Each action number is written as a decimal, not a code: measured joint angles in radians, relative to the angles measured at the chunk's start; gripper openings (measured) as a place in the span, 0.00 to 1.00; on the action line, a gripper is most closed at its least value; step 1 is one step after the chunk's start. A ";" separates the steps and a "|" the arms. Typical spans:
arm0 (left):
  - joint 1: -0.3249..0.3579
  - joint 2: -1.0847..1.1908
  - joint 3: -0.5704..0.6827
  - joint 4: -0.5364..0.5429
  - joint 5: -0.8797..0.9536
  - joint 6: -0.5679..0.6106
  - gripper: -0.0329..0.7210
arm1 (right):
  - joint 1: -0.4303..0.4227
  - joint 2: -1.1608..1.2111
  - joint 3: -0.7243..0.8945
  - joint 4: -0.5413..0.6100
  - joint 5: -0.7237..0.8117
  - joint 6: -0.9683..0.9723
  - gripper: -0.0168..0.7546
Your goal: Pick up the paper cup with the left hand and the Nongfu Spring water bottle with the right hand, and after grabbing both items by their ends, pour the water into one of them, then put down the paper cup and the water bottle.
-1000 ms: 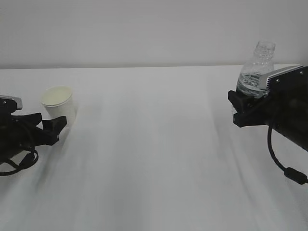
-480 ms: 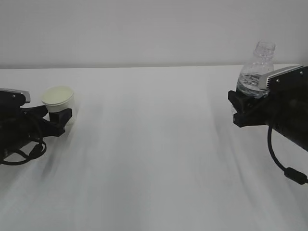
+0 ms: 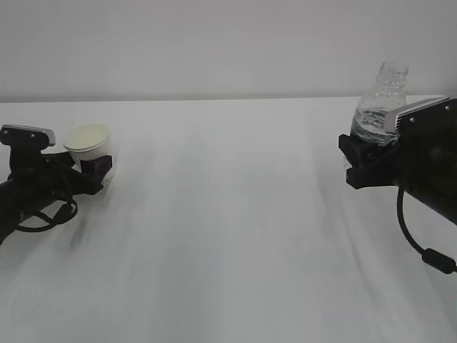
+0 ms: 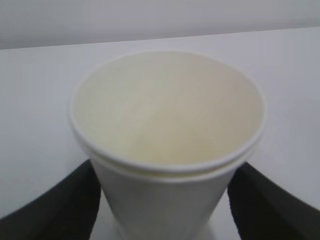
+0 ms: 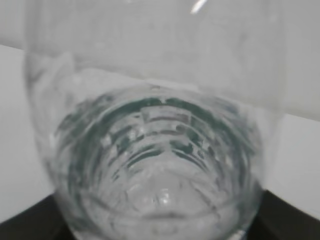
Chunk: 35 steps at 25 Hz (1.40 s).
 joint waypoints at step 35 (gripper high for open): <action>0.000 0.008 -0.067 0.188 0.004 -0.093 0.72 | 0.000 0.000 0.000 0.000 0.000 -0.006 0.62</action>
